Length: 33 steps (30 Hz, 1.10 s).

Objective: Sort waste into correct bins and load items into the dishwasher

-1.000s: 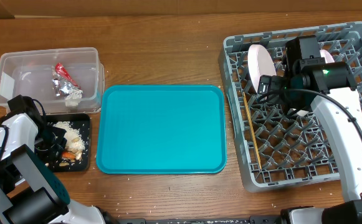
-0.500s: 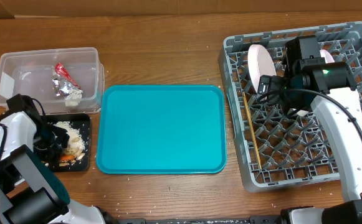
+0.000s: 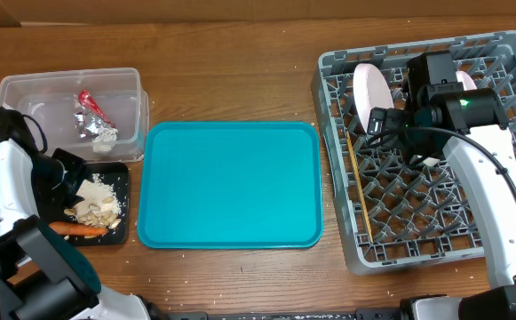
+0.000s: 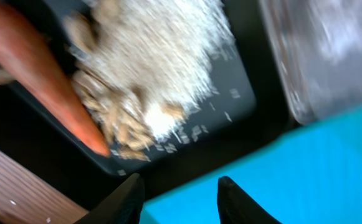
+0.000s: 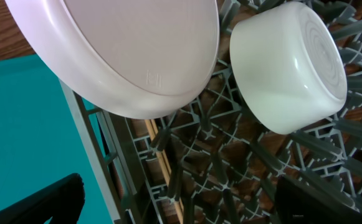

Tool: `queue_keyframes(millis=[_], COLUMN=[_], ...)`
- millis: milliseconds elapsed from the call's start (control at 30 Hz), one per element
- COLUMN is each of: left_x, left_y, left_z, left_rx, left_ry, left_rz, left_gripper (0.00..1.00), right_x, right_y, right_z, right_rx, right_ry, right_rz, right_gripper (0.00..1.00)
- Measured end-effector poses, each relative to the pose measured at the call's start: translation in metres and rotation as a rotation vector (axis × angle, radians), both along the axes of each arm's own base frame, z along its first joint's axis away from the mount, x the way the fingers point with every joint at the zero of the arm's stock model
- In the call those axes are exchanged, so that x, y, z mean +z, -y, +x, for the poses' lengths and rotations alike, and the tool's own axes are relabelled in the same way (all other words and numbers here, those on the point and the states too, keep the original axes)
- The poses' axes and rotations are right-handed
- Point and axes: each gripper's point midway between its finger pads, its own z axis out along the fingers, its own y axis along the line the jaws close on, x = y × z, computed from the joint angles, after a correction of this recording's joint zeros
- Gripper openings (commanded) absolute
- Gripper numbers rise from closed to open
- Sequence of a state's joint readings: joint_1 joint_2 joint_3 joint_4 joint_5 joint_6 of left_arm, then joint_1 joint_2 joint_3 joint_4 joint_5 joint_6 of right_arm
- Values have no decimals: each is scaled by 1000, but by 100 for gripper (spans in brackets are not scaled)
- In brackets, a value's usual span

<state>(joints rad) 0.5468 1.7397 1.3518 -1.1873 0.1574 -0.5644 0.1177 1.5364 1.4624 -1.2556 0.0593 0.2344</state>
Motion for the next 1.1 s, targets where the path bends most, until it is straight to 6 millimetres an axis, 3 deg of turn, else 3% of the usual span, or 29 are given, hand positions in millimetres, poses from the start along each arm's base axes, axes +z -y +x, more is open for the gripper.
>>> queue_keyframes(millis=[233,367,467,633,767,967,1100], left_x=[19,34,41,43,48,70,81], left_y=[58,108,157,217,231,226,217], left_z=[19,30,35,28,20,18,12], left_rx=[-242,-468,-692,-940,-1005,-1015,-1023], left_ry=[69,134,181,206,190,182,154], left_rz=[-20,-4,-3,-13,-23,-6,5], left_gripper=[48,78,93,96,96,98,100], right_x=[0,1,5,19,26,29,25], right_y=[-4,-14,-38,-78,-94,-101,-93], right_z=[0,0,1,4,4,3,6], right_rx=[6,40,133,307,383,437,409], right_ry=[-1,0,11,65,91,108,104], right_rz=[20,75,189,362,423,450,400], right_gripper=[100,100,100,100,100,100,100])
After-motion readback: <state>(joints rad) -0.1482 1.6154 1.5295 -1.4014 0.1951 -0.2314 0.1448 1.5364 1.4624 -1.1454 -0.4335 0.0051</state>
